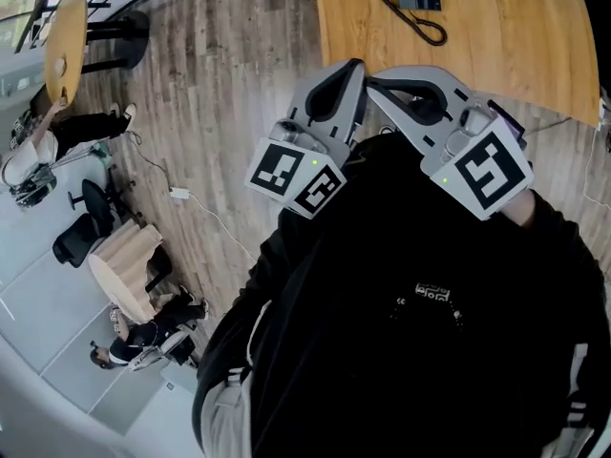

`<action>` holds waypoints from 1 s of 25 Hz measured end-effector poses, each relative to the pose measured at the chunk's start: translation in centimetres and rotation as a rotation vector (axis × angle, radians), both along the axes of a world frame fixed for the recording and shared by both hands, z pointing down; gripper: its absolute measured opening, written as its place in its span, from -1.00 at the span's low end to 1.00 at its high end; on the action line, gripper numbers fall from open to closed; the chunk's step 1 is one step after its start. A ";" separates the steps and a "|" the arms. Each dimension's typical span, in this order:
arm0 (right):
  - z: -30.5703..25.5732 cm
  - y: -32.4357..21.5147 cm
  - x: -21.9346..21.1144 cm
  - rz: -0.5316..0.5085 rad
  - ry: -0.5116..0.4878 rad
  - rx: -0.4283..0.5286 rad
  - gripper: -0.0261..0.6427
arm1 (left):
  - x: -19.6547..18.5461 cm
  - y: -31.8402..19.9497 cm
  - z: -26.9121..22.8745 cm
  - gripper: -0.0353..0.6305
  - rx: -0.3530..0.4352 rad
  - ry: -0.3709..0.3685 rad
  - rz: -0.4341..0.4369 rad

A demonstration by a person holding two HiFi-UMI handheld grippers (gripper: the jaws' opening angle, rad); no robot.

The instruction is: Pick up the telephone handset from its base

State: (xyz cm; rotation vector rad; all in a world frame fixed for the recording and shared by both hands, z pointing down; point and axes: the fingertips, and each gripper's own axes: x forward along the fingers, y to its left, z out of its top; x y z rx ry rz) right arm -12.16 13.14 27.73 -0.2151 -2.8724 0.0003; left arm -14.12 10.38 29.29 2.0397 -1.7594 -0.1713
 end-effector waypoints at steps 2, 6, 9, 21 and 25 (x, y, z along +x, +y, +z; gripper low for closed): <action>0.5 -1.0 1.0 -0.011 0.023 -0.014 -0.87 | 1.0 -1.0 0.6 -0.88 -0.016 0.031 -0.010; -1.5 -3.7 -1.5 0.046 0.011 -0.127 -0.87 | -1.3 -3.4 -1.2 -0.88 -0.022 0.027 -0.013; -1.9 -5.1 -3.5 0.021 0.010 -0.128 -0.87 | -3.5 -4.7 -1.9 -0.88 -0.025 0.001 -0.032; -1.3 -10.1 -3.2 -0.008 0.048 -0.142 -0.87 | -3.8 -9.5 -2.0 -0.88 -0.073 -0.003 -0.071; -0.9 -13.3 -2.1 0.014 0.008 -0.191 -0.87 | -2.3 -12.7 -0.7 -0.88 -0.116 0.008 -0.059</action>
